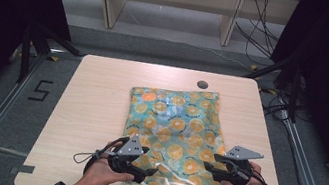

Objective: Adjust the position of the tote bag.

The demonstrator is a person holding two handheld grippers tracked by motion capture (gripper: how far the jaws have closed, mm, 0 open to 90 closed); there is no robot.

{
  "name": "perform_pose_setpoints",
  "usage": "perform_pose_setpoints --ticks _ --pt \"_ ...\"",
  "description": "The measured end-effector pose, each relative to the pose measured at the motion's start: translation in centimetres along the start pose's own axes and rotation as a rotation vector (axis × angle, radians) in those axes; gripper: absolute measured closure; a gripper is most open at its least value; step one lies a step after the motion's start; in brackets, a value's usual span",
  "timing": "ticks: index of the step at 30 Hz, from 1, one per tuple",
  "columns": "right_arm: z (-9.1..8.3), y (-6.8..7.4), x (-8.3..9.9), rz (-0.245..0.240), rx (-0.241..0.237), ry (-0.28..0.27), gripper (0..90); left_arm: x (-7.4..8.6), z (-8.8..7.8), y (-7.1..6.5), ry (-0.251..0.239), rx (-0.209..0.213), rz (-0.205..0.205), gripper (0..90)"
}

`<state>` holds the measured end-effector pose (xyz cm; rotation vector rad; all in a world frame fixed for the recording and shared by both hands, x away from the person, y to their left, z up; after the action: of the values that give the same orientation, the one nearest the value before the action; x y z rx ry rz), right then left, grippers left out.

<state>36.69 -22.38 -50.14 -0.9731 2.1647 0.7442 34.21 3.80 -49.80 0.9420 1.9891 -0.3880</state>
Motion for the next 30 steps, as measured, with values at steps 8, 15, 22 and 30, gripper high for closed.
perform_pose_setpoints --ticks 8,15,22,30 --pt "0.3 0.2 0.6 0.017 -0.019 0.013 48.5 0.7 1.8 -0.4 0.022 0.0 0.06 33.5" --pt "0.4 0.2 0.7 0.009 -0.02 0.021 48.4 1.0 2.5 0.6 0.03 -0.036 0.162 76.9" --pt "0.5 0.4 0.6 0.017 -0.035 0.017 48.5 0.2 2.4 1.8 -0.003 -0.054 0.135 88.0" --pt "0.4 0.5 0.3 0.002 -0.044 -0.005 48.5 -1.6 2.4 4.6 -0.034 -0.087 0.077 88.1"
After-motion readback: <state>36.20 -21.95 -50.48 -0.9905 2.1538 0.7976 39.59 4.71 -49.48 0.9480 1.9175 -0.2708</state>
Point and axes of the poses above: each handheld gripper's, and its own axes: z roughly forward along the jaws, x roughly out of its underside, y roughly to its left, the point moved 6 cm from there along z, roughly forward along the jaws, and after that the axes turned 15 degrees about -x, right-handed, at the moved point
